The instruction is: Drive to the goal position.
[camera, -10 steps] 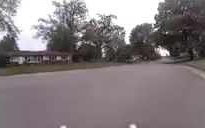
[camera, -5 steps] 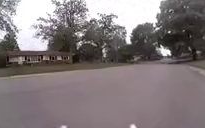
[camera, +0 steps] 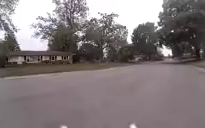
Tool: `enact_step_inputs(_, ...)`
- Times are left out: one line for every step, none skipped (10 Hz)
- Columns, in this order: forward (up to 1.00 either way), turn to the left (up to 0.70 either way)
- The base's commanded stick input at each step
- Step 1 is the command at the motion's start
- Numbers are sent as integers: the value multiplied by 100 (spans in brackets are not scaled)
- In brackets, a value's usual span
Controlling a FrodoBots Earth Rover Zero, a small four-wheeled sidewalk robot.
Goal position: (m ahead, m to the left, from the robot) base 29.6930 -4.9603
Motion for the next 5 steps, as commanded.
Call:
enact_step_inputs(100, 1)
enact_step_inputs(100, 1)
enact_step_inputs(100, 0)
enact_step_inputs(100, 0)
enact_step_inputs(100, 2)
